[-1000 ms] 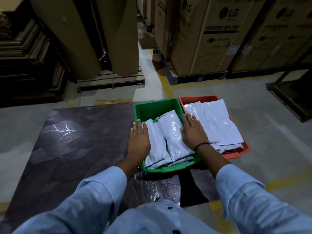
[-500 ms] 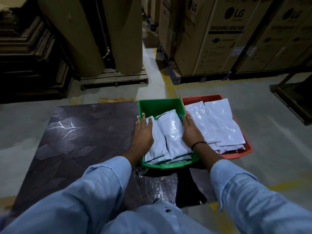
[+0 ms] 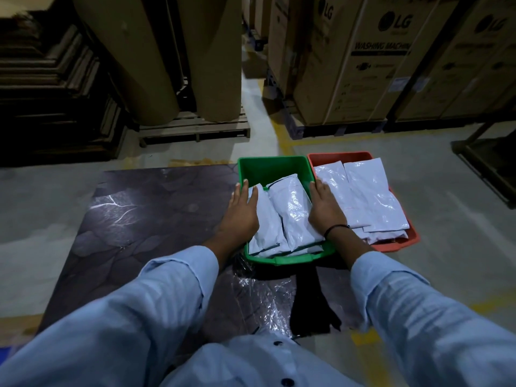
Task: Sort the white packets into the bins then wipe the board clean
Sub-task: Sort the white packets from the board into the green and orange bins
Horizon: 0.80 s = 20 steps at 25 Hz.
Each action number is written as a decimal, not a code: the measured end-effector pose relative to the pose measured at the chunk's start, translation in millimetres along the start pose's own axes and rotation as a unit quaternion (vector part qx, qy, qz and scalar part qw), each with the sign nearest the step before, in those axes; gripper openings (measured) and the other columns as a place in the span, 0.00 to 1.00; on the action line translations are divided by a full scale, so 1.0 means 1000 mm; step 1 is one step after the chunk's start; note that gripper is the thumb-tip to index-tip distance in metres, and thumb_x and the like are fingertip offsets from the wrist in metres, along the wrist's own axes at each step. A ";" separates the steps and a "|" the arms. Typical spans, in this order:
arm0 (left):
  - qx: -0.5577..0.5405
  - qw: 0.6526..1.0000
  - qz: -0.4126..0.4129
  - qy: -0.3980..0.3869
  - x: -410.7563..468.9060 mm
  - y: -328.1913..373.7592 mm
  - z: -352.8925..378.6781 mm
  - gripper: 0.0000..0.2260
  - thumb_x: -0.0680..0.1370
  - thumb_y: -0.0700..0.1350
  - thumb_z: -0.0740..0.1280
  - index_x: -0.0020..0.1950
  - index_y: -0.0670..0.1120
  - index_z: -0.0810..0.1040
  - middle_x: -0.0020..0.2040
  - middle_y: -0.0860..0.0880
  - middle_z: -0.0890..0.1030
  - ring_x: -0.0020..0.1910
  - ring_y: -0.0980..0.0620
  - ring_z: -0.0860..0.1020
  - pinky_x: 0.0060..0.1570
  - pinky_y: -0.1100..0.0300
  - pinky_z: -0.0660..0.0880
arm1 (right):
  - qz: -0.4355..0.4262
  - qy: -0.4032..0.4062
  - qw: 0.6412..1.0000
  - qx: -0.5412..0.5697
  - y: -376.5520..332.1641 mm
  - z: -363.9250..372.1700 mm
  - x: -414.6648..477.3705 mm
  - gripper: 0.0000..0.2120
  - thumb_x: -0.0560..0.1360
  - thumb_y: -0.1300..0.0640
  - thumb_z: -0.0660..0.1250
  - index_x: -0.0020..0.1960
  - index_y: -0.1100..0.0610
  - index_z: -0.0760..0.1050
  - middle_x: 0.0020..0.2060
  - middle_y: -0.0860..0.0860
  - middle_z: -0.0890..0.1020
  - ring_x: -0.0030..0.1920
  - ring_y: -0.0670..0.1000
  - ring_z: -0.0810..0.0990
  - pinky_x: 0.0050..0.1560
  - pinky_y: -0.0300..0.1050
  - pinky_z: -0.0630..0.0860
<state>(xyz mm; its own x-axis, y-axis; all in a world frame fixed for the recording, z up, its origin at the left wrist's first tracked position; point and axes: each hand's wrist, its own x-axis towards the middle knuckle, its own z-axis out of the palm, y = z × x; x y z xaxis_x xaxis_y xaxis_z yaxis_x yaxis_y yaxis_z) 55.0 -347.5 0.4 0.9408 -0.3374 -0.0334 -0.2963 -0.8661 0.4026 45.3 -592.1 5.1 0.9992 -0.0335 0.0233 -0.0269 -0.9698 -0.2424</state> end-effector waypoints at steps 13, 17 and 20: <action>-0.043 0.998 0.030 0.029 -0.048 -0.042 -0.013 0.27 0.84 0.43 0.56 0.82 0.42 0.54 0.83 0.38 0.48 0.82 0.37 0.45 0.80 0.43 0.48 | -0.011 0.057 0.998 -0.019 -0.095 0.020 -0.037 0.31 0.76 0.62 0.60 0.78 0.61 0.56 0.78 0.62 0.54 0.78 0.64 0.50 0.78 0.58 0.50; -0.020 0.999 0.035 0.025 -0.071 -0.055 -0.011 0.26 0.84 0.44 0.55 0.82 0.41 0.54 0.83 0.38 0.49 0.82 0.37 0.46 0.80 0.45 0.47 | -0.031 0.084 0.996 -0.002 -0.125 0.030 -0.056 0.29 0.77 0.62 0.61 0.77 0.62 0.59 0.77 0.63 0.57 0.78 0.65 0.52 0.77 0.60 0.54; -0.008 0.999 0.028 0.029 -0.091 -0.062 -0.016 0.26 0.85 0.44 0.54 0.82 0.41 0.54 0.83 0.38 0.48 0.82 0.37 0.45 0.80 0.45 0.46 | -0.053 0.087 0.995 0.017 -0.145 0.029 -0.071 0.29 0.77 0.61 0.60 0.77 0.62 0.59 0.78 0.62 0.57 0.78 0.64 0.51 0.77 0.59 0.53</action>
<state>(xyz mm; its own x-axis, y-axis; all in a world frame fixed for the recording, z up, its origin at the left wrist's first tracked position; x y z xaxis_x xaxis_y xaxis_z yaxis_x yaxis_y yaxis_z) -9.7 -257.3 -7.1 0.9310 -0.3626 0.0423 -0.3464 -0.8406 0.4164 -21.3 -442.5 10.9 0.9759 0.0237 0.2168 0.0815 -0.9617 -0.2618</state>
